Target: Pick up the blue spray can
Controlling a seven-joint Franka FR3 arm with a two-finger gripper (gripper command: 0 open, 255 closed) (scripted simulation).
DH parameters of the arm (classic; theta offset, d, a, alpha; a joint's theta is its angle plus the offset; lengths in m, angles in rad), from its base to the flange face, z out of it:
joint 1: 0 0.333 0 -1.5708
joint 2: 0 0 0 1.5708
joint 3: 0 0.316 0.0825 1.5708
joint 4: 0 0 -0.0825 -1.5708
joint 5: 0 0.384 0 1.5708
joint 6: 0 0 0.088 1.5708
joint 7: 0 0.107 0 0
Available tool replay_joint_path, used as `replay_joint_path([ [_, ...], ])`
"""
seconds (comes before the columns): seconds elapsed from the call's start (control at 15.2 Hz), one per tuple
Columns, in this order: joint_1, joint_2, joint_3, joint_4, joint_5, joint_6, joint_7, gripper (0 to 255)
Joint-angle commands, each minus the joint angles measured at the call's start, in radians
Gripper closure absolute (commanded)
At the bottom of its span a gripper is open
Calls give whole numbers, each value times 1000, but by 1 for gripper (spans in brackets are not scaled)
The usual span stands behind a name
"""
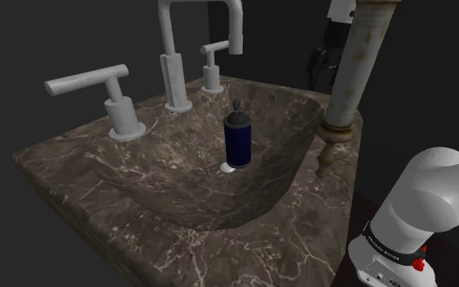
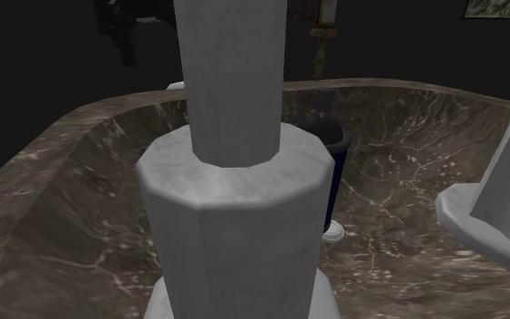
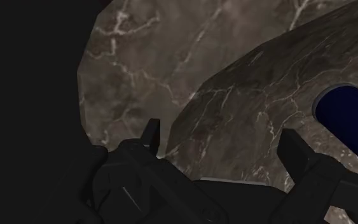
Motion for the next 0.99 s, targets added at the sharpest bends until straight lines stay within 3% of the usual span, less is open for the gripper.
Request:
replay_joint_path([
  [0.0,0,0,0,0,0,0,0,0],
  [0.46,-21,201,125,151,208,-136,373,0],
  [0.92,-35,437,203,325,422,-193,742,0],
])
